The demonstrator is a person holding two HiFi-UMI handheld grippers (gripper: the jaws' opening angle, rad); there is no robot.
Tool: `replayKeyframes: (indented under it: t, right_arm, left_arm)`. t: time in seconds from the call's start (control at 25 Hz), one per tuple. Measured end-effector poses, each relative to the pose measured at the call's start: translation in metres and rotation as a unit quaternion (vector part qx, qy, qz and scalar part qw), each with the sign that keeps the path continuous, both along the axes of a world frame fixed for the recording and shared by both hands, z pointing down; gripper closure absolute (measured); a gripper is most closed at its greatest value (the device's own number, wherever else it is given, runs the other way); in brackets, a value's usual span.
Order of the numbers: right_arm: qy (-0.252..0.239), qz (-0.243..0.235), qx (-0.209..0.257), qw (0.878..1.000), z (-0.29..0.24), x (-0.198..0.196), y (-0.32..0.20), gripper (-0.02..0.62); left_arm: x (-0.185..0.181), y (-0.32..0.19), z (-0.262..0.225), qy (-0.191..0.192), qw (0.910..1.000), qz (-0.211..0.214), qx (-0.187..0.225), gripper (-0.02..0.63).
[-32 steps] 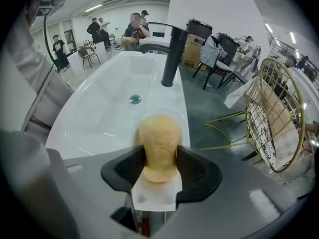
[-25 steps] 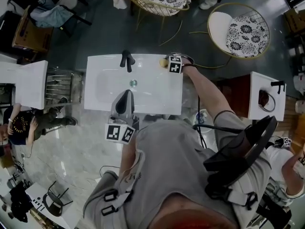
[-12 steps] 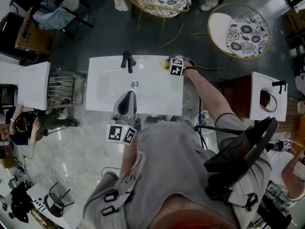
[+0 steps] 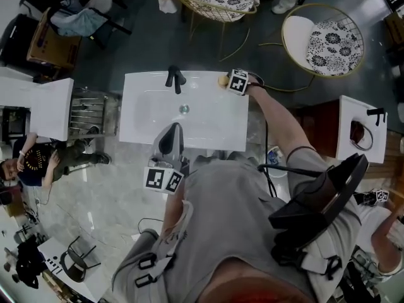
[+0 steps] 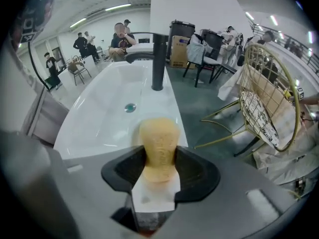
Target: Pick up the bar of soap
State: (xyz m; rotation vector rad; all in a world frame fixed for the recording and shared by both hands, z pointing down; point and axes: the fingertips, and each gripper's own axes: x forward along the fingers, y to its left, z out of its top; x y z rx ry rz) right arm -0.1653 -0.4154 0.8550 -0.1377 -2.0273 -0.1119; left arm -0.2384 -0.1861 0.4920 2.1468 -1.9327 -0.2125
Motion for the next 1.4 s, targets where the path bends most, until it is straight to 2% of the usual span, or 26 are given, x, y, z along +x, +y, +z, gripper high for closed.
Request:
replayKeyframes:
  t: [0.2, 0.32, 0.44, 0.68, 0.76, 0.8, 0.88, 1.04, 1.2, 1.28, 1.4]
  right_arm:
    - [-0.046, 0.037, -0.015, 0.998, -0.021, 0.000, 0.004, 0.416]
    - [-0.028, 0.037, -0.017, 0.999, -0.012, 0.009, 0.011, 0.416]
    - [-0.028, 0.072, -0.013, 0.997, -0.004, 0.011, 0.006, 0.411]
    - [-0.003, 0.057, -0.010, 0.998, 0.004, -0.004, 0.007, 0.408]
    - [0.006, 0.069, -0.015, 0.997, 0.003, -0.001, 0.002, 0.405]
    - [0.004, 0.084, -0.023, 0.996, 0.002, 0.001, 0.000, 0.405]
    - [-0.033, 0.112, -0.039, 0.992, -0.006, -0.004, -0.007, 0.414]
    - [-0.095, 0.175, -0.094, 0.975, -0.019, -0.002, -0.012, 0.416]
    - [-0.155, 0.226, -0.154, 0.949, -0.030, 0.001, -0.013, 0.416]
    - [-0.195, 0.252, -0.178, 0.931, -0.039, 0.004, -0.015, 0.416]
    - [-0.266, 0.290, -0.221, 0.892, -0.057, 0.007, -0.015, 0.416]
  left_arm:
    - [-0.007, 0.000, -0.002, -0.002, 1.0000, -0.005, 0.005, 0.612]
    - [0.000, -0.003, -0.003, -0.003, 0.9999, 0.007, 0.008, 0.612]
    - [0.009, -0.004, -0.006, -0.005, 0.9998, 0.020, 0.008, 0.612]
    - [0.021, 0.006, 0.002, -0.005, 0.9996, 0.027, -0.006, 0.612]
    - [0.025, 0.010, 0.002, -0.007, 0.9995, 0.029, -0.007, 0.612]
    - [0.025, 0.012, 0.001, -0.008, 0.9996, 0.028, -0.008, 0.612]
    - [0.021, 0.017, 0.000, -0.010, 0.9997, 0.021, -0.008, 0.612]
    - [0.010, 0.022, 0.000, -0.011, 0.9999, 0.004, -0.010, 0.612]
    - [0.011, 0.024, 0.002, -0.009, 0.9999, 0.004, -0.011, 0.612]
    - [0.013, 0.024, 0.003, -0.008, 0.9998, 0.009, -0.013, 0.612]
    - [0.015, 0.021, 0.004, -0.006, 0.9997, 0.017, -0.013, 0.612]
